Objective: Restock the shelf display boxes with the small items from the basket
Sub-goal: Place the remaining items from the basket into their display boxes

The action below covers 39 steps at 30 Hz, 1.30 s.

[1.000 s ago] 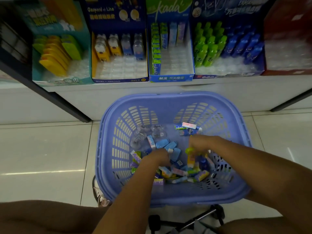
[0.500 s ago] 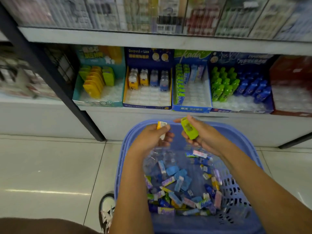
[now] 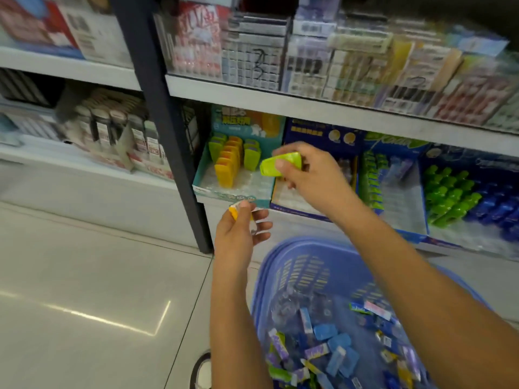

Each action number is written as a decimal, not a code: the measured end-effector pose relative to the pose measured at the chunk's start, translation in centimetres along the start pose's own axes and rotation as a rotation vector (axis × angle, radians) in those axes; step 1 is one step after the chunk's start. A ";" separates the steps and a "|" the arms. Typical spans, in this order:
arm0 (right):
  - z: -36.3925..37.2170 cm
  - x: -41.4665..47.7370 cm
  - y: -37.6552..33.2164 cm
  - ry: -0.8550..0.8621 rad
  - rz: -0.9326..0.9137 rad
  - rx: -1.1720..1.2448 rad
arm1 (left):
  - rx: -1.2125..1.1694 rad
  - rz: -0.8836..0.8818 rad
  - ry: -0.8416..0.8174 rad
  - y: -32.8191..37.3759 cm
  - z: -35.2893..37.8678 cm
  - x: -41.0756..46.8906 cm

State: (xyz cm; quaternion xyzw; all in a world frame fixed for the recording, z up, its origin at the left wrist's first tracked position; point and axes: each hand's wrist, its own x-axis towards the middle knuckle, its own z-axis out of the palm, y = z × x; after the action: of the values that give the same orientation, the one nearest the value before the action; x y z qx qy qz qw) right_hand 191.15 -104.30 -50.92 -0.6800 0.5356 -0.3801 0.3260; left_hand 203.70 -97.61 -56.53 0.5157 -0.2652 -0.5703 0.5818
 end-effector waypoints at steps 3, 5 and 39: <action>3.5 4.2 -1.6 -0.055 -0.126 -0.208 | -0.019 0.006 0.082 0.1 -1.5 0.8; 5.6 6.5 -2.4 -0.048 -0.174 -0.254 | -0.037 0.009 0.099 0.0 -2.1 1.1; 10.6 11.0 -3.7 -0.312 -0.093 -0.944 | -0.149 -0.061 0.237 -0.1 -3.4 2.5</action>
State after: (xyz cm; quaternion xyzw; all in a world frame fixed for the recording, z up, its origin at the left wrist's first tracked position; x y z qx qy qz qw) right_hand 203.63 -113.82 -51.22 -0.8253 0.5632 -0.0043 0.0416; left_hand 207.27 -98.89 -58.40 0.5426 -0.1358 -0.5410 0.6281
